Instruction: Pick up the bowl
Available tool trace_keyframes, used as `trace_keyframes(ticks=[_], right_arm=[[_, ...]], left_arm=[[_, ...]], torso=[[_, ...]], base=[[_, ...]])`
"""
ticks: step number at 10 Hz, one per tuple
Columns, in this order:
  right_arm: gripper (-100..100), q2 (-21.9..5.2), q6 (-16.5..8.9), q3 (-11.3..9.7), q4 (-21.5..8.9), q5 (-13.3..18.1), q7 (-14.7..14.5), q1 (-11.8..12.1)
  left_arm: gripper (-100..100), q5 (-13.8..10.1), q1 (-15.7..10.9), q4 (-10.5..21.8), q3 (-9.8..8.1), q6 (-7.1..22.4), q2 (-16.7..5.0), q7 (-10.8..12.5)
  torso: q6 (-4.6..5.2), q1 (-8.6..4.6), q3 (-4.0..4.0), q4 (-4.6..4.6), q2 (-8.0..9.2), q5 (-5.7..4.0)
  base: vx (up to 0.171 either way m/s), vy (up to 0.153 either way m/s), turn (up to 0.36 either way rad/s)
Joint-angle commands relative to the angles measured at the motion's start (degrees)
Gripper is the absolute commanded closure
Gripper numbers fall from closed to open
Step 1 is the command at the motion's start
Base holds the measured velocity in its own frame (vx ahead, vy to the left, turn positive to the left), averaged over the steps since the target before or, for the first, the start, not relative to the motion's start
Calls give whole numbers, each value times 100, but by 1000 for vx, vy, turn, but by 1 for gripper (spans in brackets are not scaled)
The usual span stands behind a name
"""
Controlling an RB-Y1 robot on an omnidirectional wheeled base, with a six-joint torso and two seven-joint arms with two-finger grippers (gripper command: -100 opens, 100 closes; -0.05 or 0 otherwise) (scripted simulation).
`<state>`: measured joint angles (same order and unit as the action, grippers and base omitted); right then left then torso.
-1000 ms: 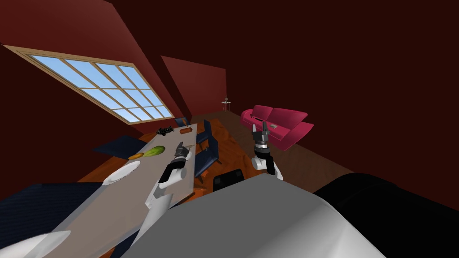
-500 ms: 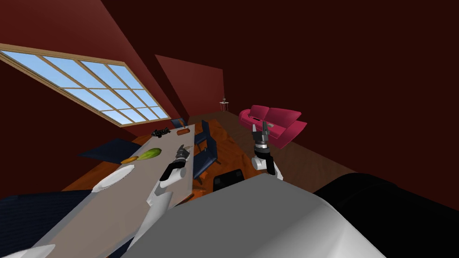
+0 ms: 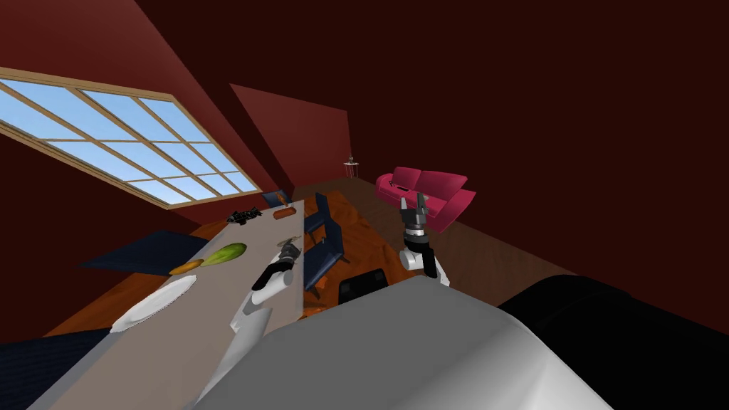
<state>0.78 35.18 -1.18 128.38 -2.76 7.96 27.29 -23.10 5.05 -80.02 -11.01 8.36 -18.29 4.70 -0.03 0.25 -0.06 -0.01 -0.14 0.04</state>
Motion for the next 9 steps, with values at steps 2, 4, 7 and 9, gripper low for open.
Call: trace_keyframes(ticks=[2,4,7,9], right_arm=[[0,0,0,0,0,0,0,0],[0,1,0,0,0,0,0,0],[0,0,0,0,0,0,0,1],[0,0,0,0,0,0,0,0]], left_arm=[[-100,-123,-71,362,35,40,-127,27],[-100,-225,-85,582,24,155,-186,32],[-100,-324,-90,826,17,266,-247,35],[-100,-419,-88,1050,12,371,-309,39]], torso=[[-2,-2,0,0,0,0],[-2,-17,4,1,8,-3],[-2,-1,-2,-1,-3,0],[-1,-8,0,0,1,-1]], base=[[24,19,-13],[13,1,-33],[36,32,-57],[30,23,-55]])
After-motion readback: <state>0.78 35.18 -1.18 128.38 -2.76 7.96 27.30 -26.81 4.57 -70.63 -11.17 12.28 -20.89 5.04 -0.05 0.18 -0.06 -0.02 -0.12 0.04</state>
